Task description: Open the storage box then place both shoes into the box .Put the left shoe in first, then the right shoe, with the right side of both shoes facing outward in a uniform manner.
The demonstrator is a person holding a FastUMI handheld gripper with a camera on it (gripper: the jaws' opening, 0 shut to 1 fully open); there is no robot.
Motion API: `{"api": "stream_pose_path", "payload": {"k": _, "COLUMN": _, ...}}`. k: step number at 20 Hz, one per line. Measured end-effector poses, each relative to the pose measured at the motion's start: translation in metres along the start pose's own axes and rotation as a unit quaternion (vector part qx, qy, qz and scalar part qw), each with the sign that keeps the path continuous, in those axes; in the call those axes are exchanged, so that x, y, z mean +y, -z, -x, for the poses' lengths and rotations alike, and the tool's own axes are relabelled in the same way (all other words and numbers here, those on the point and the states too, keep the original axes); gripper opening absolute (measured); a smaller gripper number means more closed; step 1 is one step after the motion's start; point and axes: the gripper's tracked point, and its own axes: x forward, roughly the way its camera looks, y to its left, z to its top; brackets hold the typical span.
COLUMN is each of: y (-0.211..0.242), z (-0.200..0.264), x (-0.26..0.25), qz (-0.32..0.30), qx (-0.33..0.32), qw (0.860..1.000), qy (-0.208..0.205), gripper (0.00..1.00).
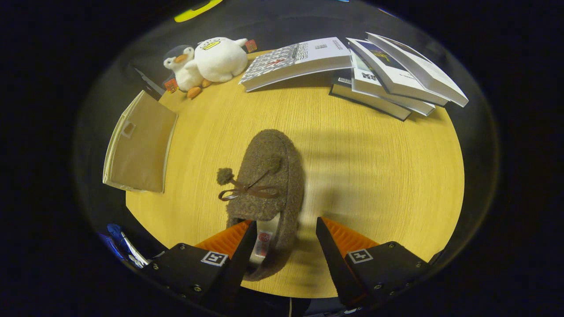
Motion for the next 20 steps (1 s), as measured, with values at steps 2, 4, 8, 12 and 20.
{"api": "stream_pose_path", "payload": {"k": 2, "y": -0.008, "z": -0.013, "x": -0.004, "qz": 0.001, "qx": -0.005, "qw": 1.000, "qy": 0.004, "gripper": 0.84}}
{"api": "stream_pose_path", "payload": {"k": 4, "y": -0.006, "z": -0.024, "x": -0.006, "qz": -0.006, "qx": 0.005, "qw": 1.000, "qy": -0.005, "gripper": 0.70}}
{"api": "stream_pose_path", "payload": {"k": 8, "y": -0.006, "z": -0.011, "x": -0.004, "qz": -0.006, "qx": 0.005, "qw": 1.000, "qy": 0.011, "gripper": 0.06}}
{"api": "stream_pose_path", "payload": {"k": 12, "y": -0.010, "z": -0.004, "x": -0.005, "qz": -0.019, "qx": 0.000, "qw": 1.000, "qy": 0.014, "gripper": 0.00}}
{"api": "stream_pose_path", "payload": {"k": 20, "y": -0.059, "z": 0.064, "x": 0.037, "qz": -0.013, "qx": -0.050, "qw": 0.999, "qy": -0.008, "gripper": 0.00}}
